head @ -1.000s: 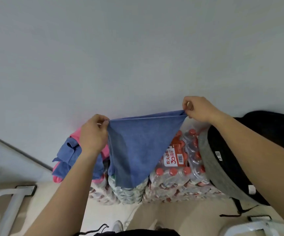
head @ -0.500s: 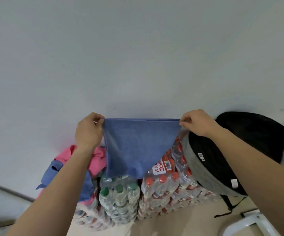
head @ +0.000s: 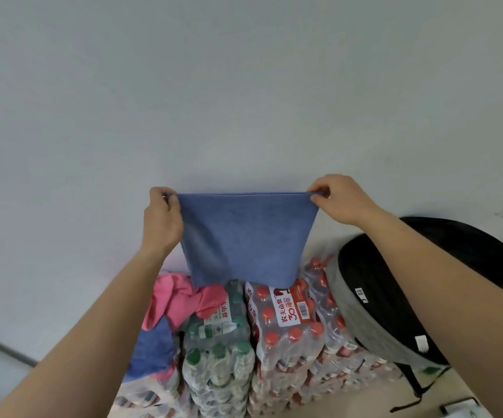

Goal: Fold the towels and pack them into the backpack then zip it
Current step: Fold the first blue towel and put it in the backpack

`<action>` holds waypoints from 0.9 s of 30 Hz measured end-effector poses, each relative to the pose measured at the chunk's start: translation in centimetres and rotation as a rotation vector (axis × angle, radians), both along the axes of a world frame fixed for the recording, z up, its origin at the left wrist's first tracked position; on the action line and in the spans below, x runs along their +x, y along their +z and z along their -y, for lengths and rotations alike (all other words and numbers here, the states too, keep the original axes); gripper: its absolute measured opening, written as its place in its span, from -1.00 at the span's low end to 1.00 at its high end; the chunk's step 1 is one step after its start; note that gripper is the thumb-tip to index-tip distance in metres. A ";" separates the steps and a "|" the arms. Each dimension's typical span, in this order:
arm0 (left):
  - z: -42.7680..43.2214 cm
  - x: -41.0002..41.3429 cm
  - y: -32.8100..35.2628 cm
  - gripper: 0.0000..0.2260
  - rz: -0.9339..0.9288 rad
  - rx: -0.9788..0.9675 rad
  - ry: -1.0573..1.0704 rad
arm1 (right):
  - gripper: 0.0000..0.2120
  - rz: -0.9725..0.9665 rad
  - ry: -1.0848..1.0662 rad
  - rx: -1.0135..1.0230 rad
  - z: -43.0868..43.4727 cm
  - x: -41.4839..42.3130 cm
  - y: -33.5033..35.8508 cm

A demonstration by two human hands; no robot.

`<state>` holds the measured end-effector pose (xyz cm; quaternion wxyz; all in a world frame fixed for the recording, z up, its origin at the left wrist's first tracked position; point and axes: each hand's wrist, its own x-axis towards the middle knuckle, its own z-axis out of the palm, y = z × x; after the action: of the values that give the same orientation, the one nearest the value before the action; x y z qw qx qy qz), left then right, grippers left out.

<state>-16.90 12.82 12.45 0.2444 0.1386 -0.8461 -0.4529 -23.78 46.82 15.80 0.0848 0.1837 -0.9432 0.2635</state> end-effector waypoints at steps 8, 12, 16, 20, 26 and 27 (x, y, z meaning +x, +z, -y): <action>-0.2 1.1 -0.4 -0.84 -0.022 -0.006 -0.026 | -0.91 0.036 -0.116 -0.319 1.3 2.5 -1.5; 0.2 1.2 -1.2 -0.84 -0.001 -0.047 -0.024 | -0.87 0.052 -0.108 -0.316 1.1 3.0 -2.8; 0.1 0.5 -2.2 -0.83 0.061 -0.064 -0.020 | -0.88 0.066 -0.131 -0.292 1.1 1.9 -3.8; 0.0 -0.7 -6.0 -0.83 0.193 -0.161 -0.002 | -0.85 0.163 -0.202 -0.152 1.2 0.3 -7.7; -0.7 -2.6 -11.9 -0.84 0.394 -0.268 0.001 | -0.86 0.194 -0.249 0.056 1.7 -1.6 -14.4; -0.7 -3.0 -12.5 -0.85 0.393 -0.235 -0.005 | -0.89 0.221 -0.241 -0.018 1.8 -1.9 -15.2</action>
<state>-19.85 13.54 -0.01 0.0882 0.1925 -0.9248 -0.3160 -25.67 45.03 0.60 0.0132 0.0383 -0.9596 0.2784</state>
